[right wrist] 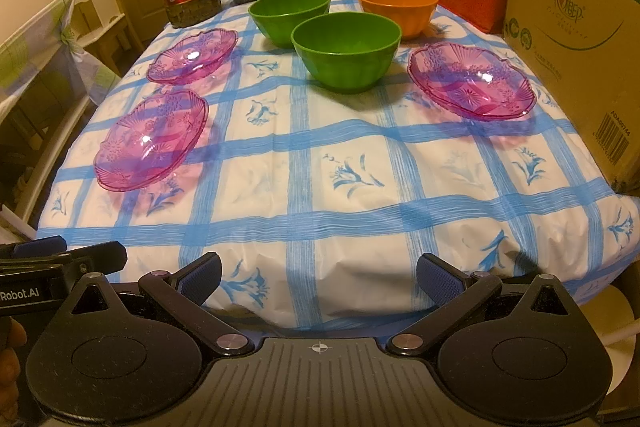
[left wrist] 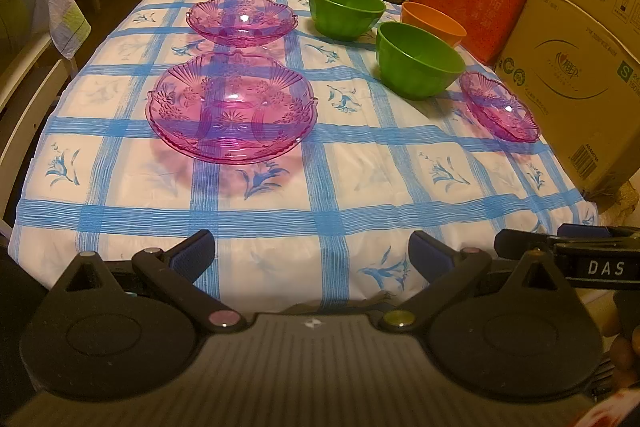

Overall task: Organize plates and bowls
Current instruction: 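Move both grippers toward the rim of the large pink glass plate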

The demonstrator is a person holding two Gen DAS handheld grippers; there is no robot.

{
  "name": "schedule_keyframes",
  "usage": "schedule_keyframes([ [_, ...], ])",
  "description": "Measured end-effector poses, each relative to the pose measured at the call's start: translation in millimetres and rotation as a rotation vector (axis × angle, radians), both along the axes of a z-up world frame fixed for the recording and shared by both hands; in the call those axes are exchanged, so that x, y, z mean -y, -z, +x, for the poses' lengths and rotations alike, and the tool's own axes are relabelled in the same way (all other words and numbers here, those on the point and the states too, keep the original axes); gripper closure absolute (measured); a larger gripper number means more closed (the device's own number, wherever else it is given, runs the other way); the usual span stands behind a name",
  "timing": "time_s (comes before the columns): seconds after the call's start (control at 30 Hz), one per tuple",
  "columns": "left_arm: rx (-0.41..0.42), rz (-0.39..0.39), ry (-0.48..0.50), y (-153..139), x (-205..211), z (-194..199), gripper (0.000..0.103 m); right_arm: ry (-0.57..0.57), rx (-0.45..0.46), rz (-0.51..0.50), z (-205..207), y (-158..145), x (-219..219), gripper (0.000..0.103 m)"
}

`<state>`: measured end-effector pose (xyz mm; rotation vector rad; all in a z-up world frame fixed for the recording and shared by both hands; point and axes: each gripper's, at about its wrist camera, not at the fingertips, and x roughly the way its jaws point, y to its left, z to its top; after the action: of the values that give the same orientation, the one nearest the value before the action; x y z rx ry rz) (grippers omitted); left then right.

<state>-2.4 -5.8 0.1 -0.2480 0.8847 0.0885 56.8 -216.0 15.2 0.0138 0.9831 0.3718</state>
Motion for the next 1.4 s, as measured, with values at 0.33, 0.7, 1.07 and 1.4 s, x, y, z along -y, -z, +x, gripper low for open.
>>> schedule_keyframes([
  [0.33, 0.006, -0.007, -0.010, -1, -1, 0, 0.001, 0.013, 0.005, 0.014, -1, -1, -3, 0.000],
  [0.7, 0.040, -0.060, -0.093, -10, -31, 6, 0.001, 0.021, 0.033, 0.070, 13, -7, -5, 0.000],
  [1.07, 0.049, -0.087, -0.177, -7, -81, 31, 0.001, -0.039, 0.051, 0.099, 50, -2, -41, 0.001],
  [1.4, 0.032, -0.086, -0.256, 11, -135, 64, 0.008, -0.091, 0.033, 0.142, 95, 15, -89, 0.001],
])
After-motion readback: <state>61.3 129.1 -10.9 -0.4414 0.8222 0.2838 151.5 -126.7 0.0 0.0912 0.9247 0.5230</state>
